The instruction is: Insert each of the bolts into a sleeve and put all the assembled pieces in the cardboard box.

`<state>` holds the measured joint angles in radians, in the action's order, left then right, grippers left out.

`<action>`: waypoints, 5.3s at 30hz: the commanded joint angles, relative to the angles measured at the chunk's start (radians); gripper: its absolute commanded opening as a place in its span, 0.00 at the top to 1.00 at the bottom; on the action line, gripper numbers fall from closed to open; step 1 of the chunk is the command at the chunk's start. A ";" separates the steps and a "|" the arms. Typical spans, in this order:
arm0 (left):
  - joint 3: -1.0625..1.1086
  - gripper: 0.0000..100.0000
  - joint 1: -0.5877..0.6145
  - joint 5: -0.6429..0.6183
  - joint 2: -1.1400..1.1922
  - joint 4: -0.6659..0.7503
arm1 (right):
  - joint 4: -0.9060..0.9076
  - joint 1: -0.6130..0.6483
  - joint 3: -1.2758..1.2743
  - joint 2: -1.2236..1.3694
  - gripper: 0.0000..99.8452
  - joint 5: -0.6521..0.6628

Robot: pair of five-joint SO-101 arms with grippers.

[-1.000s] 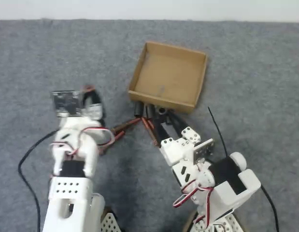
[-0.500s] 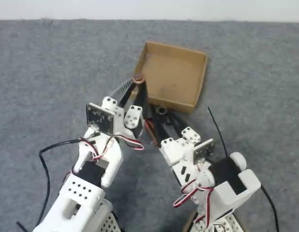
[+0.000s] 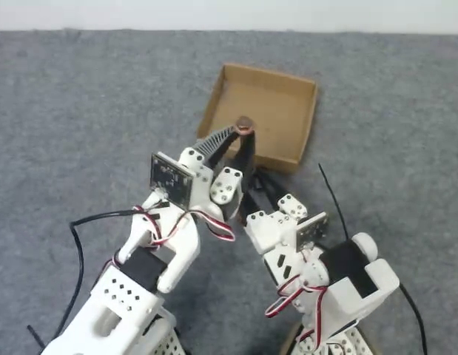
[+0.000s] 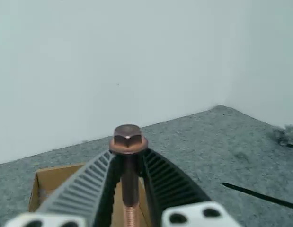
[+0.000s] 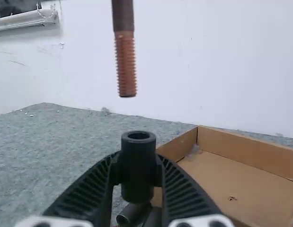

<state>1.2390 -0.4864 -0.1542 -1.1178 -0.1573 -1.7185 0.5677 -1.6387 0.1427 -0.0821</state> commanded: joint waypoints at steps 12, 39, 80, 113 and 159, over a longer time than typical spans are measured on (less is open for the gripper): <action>0.077 0.99 0.017 -0.121 -0.034 0.112 | -0.024 0.012 -0.021 -0.004 0.99 0.011; 0.108 0.99 0.009 -0.080 -0.029 0.110 | -0.024 0.010 -0.021 -0.004 0.99 0.012; 0.249 0.99 0.017 -0.077 0.037 0.109 | 0.004 0.004 -0.023 -0.007 0.99 0.069; 0.277 0.82 0.011 -0.083 0.037 0.110 | 0.004 0.002 -0.020 -0.005 0.99 0.069; 0.127 0.83 0.460 -0.083 -0.443 -0.276 | 0.005 -0.022 -0.014 -0.004 0.99 0.069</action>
<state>1.4139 -0.1473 -0.2463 -1.5397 -0.4242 -1.7108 0.5677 -1.6387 0.1427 -0.0330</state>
